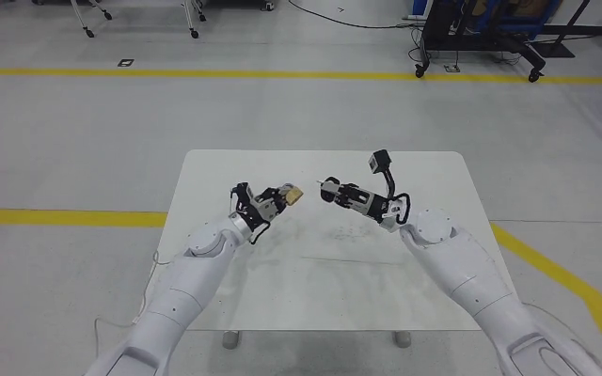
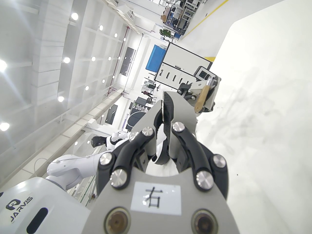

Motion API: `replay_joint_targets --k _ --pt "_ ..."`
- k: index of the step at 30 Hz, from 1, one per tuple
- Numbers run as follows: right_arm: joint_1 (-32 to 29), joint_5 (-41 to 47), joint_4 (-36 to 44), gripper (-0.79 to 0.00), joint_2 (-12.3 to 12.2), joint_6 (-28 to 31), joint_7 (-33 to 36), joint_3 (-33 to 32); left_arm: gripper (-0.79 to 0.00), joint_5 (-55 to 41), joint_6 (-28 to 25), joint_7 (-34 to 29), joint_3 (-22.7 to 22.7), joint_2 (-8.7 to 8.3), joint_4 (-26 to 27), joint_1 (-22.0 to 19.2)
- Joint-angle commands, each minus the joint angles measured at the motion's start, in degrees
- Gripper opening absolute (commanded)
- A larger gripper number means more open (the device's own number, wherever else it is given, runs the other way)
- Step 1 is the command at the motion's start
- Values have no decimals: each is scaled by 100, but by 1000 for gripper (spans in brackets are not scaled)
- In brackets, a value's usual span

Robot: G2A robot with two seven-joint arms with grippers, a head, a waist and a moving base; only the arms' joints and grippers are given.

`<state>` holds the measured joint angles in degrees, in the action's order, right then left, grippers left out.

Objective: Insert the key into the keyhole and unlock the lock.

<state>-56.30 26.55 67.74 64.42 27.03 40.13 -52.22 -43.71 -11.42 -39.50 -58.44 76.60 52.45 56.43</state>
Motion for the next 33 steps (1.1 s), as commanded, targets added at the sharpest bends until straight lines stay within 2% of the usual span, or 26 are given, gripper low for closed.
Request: replay_joint_targets --k 1,7,16,33 --pt "-65 -112 106 -785 10 -56 -63 24 -785 -105 -132 54 -101 -5 28 72" --pt "-135 -504 280 -785 54 -336 -298 94 -785 227 -373 451 -182 -3 118 61" --pt "-132 -895 474 -785 164 -1192 -872 228 -785 998 -701 1139 -69 49 347 76" --pt "59 -889 164 -785 392 -1434 -1070 317 -785 1293 -571 1124 -45 119 539 157"
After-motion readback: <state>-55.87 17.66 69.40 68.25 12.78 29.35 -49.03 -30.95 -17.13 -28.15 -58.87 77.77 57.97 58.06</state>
